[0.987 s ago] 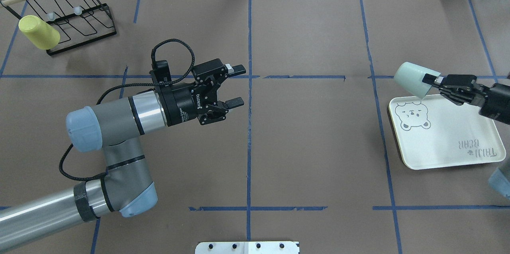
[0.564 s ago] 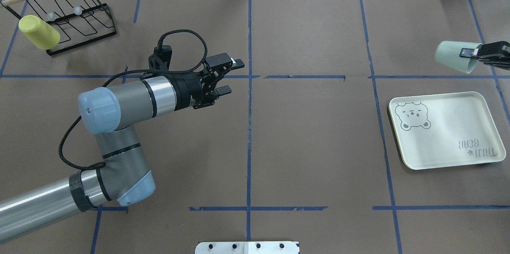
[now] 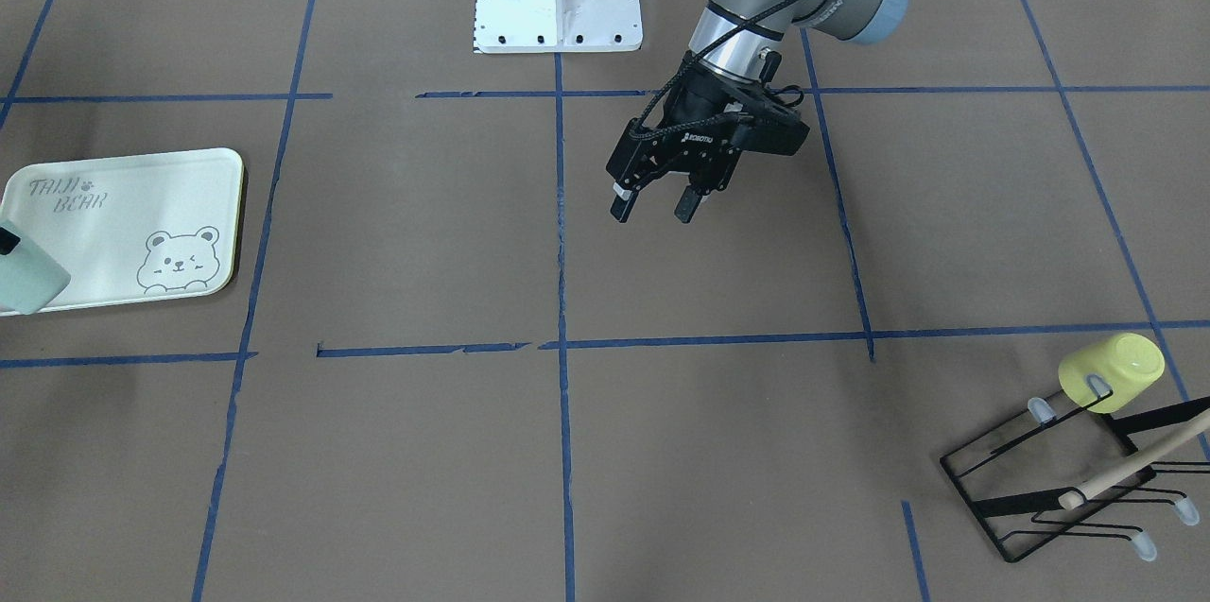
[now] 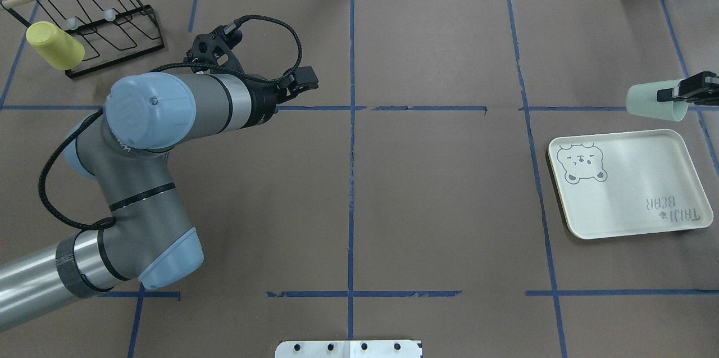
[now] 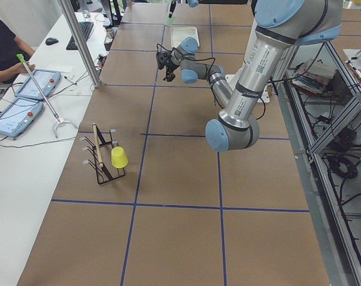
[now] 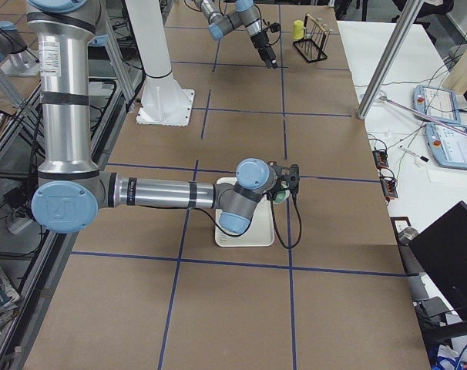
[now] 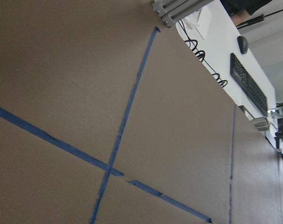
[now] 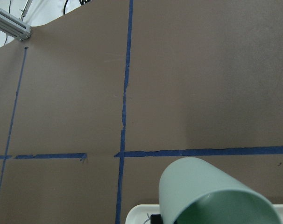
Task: Left arm grabs green cup and hands to right arm on tray
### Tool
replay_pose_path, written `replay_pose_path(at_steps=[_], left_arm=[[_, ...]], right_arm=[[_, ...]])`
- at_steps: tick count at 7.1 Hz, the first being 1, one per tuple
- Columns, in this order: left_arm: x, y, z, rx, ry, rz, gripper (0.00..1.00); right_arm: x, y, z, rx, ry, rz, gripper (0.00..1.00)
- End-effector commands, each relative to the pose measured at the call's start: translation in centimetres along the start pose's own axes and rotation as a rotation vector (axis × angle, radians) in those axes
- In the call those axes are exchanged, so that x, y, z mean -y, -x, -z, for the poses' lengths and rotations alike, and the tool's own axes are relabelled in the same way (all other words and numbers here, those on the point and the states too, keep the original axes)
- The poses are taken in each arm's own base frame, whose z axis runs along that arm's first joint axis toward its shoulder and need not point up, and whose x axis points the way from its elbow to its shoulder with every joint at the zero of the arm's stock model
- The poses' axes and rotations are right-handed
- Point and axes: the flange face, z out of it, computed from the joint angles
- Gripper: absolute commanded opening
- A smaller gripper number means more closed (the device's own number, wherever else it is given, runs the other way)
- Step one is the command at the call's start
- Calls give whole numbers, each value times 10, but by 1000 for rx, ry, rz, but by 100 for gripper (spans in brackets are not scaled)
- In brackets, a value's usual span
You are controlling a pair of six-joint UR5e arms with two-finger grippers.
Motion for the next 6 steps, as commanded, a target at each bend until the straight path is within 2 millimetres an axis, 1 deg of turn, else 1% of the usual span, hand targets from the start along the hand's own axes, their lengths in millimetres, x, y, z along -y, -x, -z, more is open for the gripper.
replay_pose_path(at_steps=[1, 2, 3, 4, 5, 6], left_arm=[[21, 11, 13, 198, -23, -175, 100], [36, 15, 30, 249, -32, -243, 100], [51, 18, 37, 268, -46, -279, 100], [62, 34, 36, 297, -52, -309, 100], [74, 45, 40, 313, -44, -346, 100], [89, 62, 50, 320, -4, -363, 100]], right_arm=[[5, -8, -7, -67, 41, 78, 0], [11, 11, -4, -97, 53, 94, 0], [19, 37, 2, -160, 81, 127, 0], [20, 63, 1, -260, 141, 172, 0], [7, 91, -14, -382, 241, 185, 0], [-3, 87, -17, -425, 349, 253, 0]])
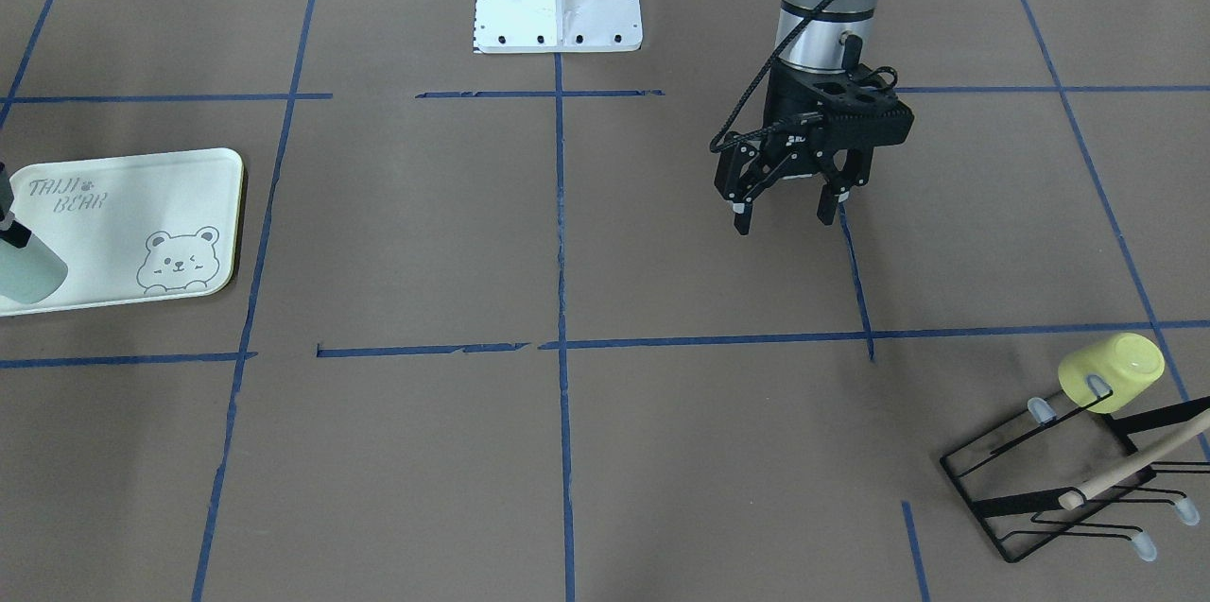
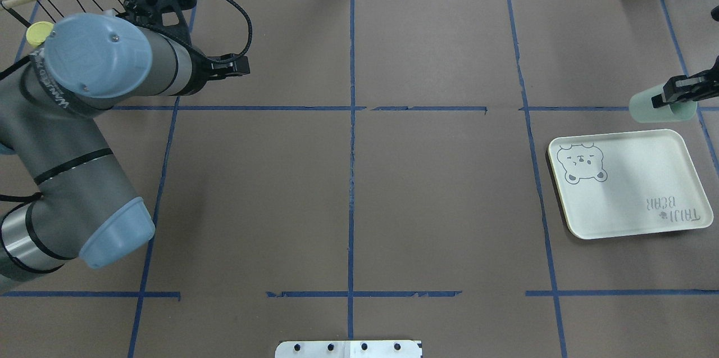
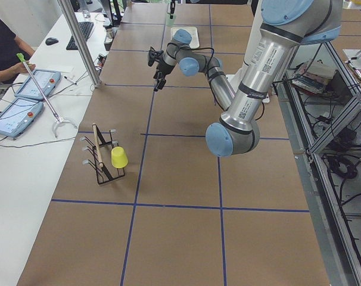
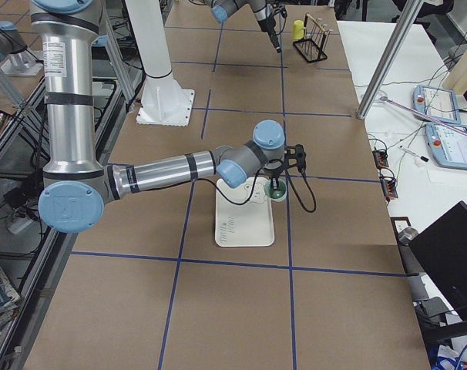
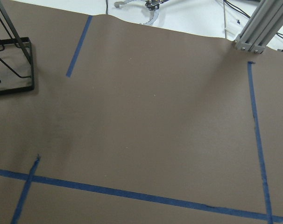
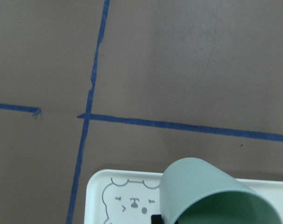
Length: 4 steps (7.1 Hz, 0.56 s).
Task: Left arm grabs green cup and hands to right arm on tray
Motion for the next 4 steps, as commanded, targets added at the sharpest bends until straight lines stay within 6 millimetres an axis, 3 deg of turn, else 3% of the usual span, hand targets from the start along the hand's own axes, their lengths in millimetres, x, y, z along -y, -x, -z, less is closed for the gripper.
replay_pose_path(at_steps=[1, 2, 4], left_arm=[[20, 48, 6, 9, 67, -80, 100], [14, 72, 0, 30, 108, -117, 100], [17, 132, 9, 34, 191, -202, 100]], right_arm=[[-17, 4, -11, -81, 160, 104, 0], [-27, 20, -35, -85, 227, 122, 0], [-32, 29, -62, -84, 271, 148, 0]])
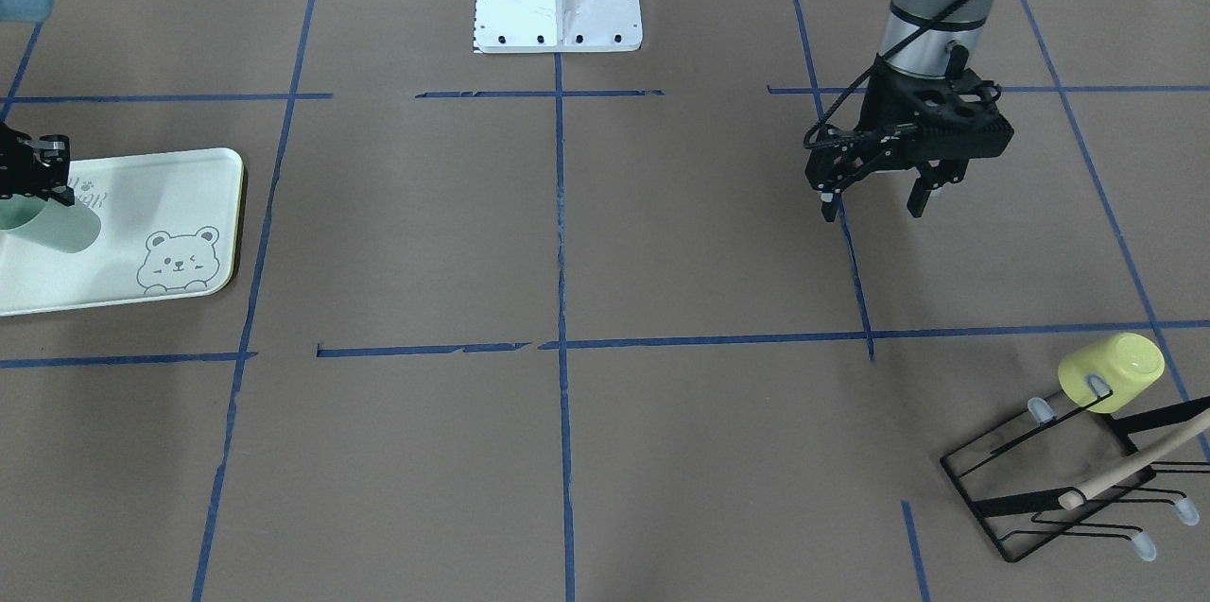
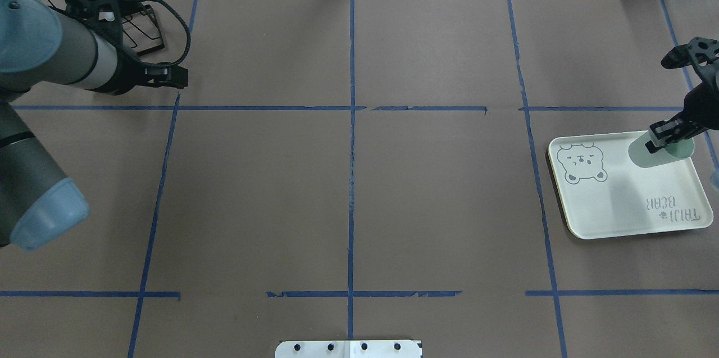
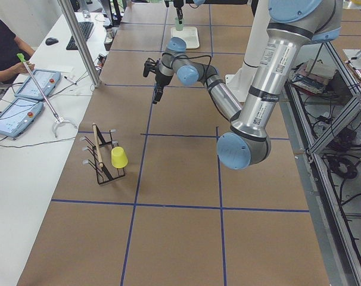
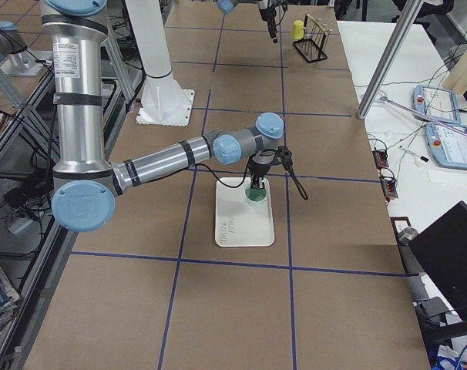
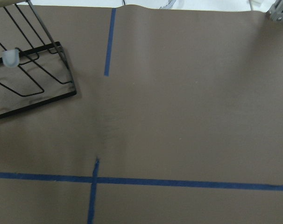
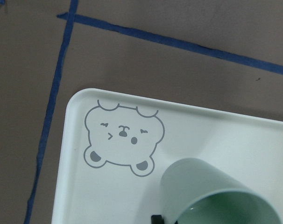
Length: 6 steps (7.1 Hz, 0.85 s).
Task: Left arm grabs green cup and hands to right arm on tray
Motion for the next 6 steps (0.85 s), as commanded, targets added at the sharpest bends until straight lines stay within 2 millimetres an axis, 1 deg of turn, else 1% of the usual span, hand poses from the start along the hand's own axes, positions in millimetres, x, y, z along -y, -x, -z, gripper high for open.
replay_pose_path(at_steps=[1, 2, 3, 4, 5, 6], left_arm=[[-3, 58, 16, -19, 75, -39, 100], [-5, 65, 18, -18, 83, -31, 100], [-6, 66, 18, -18, 83, -31, 100], [-6, 68, 17, -15, 86, -28, 100], [-10, 71, 18, -14, 89, -28, 100], [-12, 71, 21, -17, 86, -30, 100]], right_arm=[[0, 13, -23, -2, 45, 29, 0], [-1, 16, -29, -31, 49, 42, 2], [0, 18, -36, -83, 44, 60, 3], [-1, 17, -38, -86, 47, 59, 4], [-2, 17, -43, -86, 58, 57, 11], [-2, 21, -46, -83, 64, 66, 17]])
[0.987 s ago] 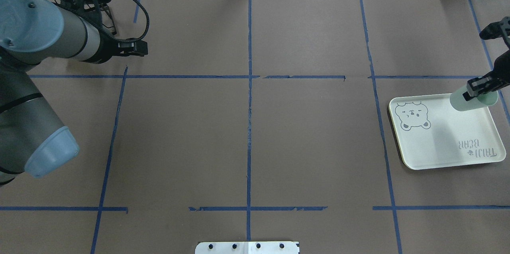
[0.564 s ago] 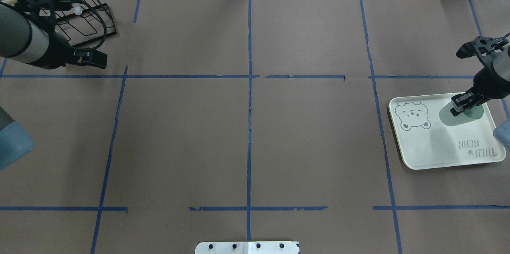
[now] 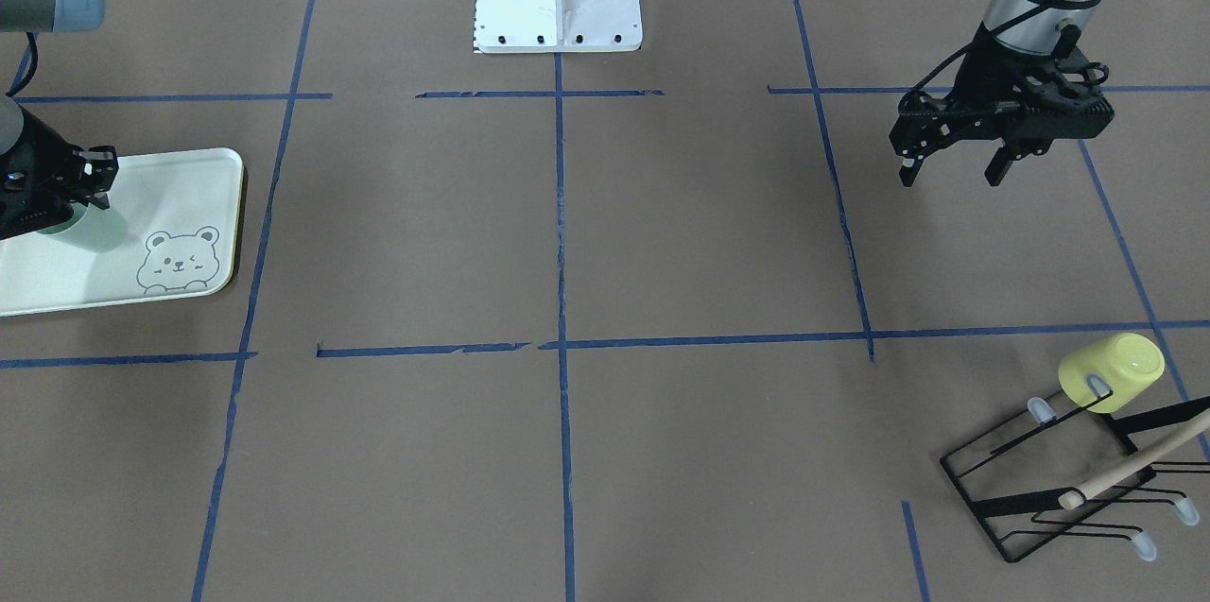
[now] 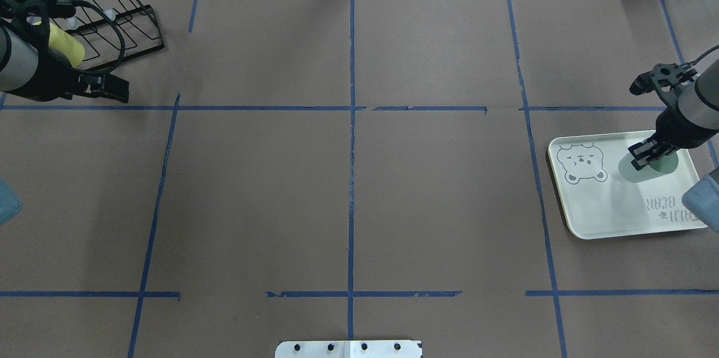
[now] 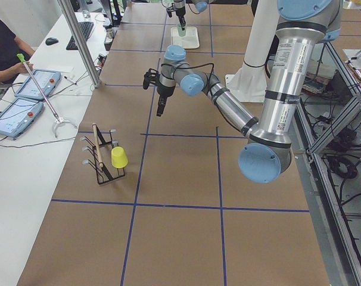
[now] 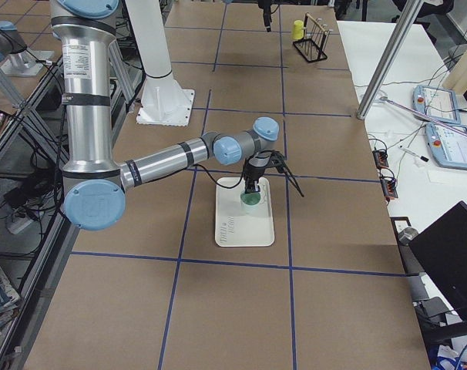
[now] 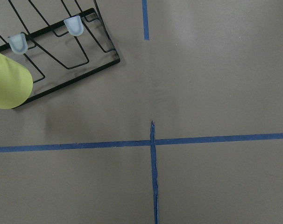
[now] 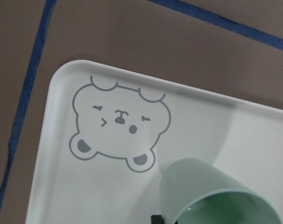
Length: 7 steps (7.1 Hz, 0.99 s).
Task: Left arm grabs green cup and hands to right arm on tray
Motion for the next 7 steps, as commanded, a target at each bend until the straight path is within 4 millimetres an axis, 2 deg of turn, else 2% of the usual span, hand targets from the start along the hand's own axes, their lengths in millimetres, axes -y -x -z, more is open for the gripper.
replay_pose_path(at_steps=[1, 2, 3, 4, 5, 6, 7], left_arm=[[-3, 2, 6, -3, -4, -1, 100], [-7, 6, 4, 3, 3, 2, 100], [-7, 6, 4, 3, 3, 2, 100], [-8, 7, 6, 1, 0, 2, 100], [-11, 11, 7, 5, 4, 1, 100], [-15, 32, 7, 31, 9, -71, 100], [-15, 58, 8, 65, 19, -157, 100]], right_arm=[[0, 4, -8, -1, 15, 8, 23], [0, 5, -7, -1, 14, 9, 48], [1, 7, -5, 1, 9, 12, 99], [2, 15, 11, 11, -23, 29, 100], [0, 12, 46, 18, -86, 22, 100], [-6, -2, 77, 15, -144, -9, 100], [-10, -27, 101, 10, -188, -58, 100]])
